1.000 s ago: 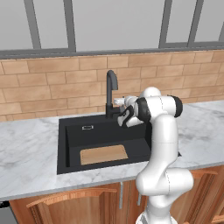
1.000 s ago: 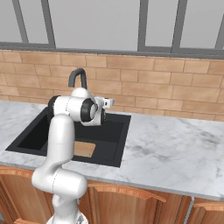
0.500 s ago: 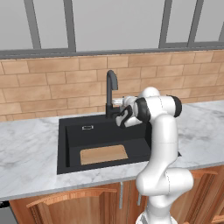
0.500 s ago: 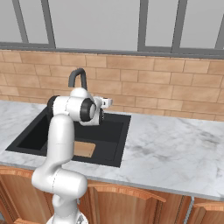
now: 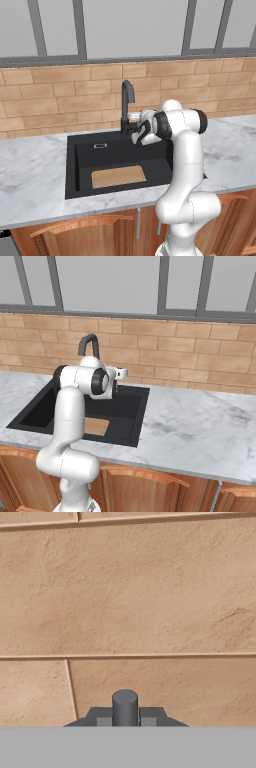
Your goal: Turn on the sink faucet with hot water and rinse the cutting board for ten seconds, then turn off the faucet. Push the cutting board to reach the water if necessary.
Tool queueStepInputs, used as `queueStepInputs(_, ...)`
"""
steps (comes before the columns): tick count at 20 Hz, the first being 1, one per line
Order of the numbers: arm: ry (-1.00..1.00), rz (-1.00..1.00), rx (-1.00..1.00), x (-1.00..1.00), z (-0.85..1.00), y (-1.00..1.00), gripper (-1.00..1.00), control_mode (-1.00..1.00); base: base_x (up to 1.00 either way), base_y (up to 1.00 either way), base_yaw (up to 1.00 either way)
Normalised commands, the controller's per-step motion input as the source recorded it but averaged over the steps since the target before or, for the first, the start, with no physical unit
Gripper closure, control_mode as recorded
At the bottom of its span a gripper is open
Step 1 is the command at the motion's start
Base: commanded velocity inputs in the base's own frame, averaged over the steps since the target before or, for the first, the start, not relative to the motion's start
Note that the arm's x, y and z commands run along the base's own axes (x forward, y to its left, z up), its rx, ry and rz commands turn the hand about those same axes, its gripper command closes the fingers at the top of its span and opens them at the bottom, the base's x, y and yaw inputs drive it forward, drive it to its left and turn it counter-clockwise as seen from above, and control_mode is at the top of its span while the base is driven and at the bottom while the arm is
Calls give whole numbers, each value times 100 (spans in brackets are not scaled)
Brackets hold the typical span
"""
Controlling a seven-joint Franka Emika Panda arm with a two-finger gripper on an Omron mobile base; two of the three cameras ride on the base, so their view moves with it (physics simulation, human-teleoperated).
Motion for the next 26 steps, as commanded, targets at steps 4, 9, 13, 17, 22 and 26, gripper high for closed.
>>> queueStepInputs(4, 0, 0, 0, 0, 0, 0, 100, -100, 0, 0, 0)
queueStepInputs(9, 0, 0, 0, 0, 0, 0, 100, -100, 0, 0, 0)
queueStepInputs(13, 0, 0, 0, 0, 0, 0, 100, -100, 0, 0, 0)
queueStepInputs(17, 0, 0, 0, 0, 0, 0, 100, -100, 0, 0, 0)
queueStepInputs(22, 0, 0, 0, 0, 0, 0, 100, -100, 0, 0, 0)
queueStepInputs(26, 0, 0, 0, 0, 0, 0, 100, -100, 0, 0, 0)
